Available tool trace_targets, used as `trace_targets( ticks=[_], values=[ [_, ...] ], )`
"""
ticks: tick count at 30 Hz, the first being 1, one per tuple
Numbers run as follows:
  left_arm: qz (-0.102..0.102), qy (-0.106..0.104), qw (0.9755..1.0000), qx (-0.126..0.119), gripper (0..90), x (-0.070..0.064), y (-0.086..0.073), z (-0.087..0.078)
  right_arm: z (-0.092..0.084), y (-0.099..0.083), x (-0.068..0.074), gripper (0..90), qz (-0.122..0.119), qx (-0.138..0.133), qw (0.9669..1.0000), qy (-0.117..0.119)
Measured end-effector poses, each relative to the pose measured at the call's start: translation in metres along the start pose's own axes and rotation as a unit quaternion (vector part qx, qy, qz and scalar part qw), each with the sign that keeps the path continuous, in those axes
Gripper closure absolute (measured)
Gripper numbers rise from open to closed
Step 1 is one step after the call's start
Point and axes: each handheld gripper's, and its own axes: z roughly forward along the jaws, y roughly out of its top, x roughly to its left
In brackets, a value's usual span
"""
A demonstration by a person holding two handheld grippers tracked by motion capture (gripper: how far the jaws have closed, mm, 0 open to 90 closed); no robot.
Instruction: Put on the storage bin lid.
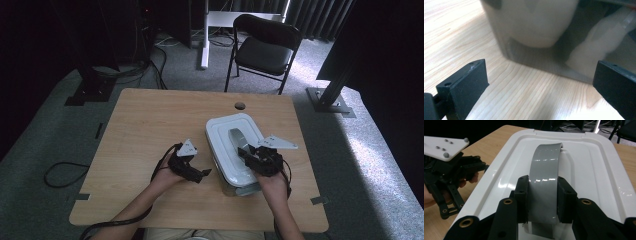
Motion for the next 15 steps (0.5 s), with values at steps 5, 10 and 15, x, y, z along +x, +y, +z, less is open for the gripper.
trace_targets(
  ticks=[5, 10, 15],
  values=[
    [-0.010, 0.000, 0.9999, -0.004, 0.5, 0.000, -0.006, -0.005, 0.002, -0.002, 0.006, 67.6, 0.003, 0.000, 1.0000, 0.001],
    [-0.012, 0.000, 0.9999, -0.002, 0.6, -0.001, -0.010, -0.006, 0.003, -0.005, 0.010, 67.8, 0.005, -0.001, 0.9999, -0.009],
    [-0.015, -0.001, 0.9999, -0.001, 0.5, -0.002, -0.011, -0.006, 0.006, -0.007, 0.016, 67.8, 0.000, 0.008, 0.9997, -0.025]
  ],
)
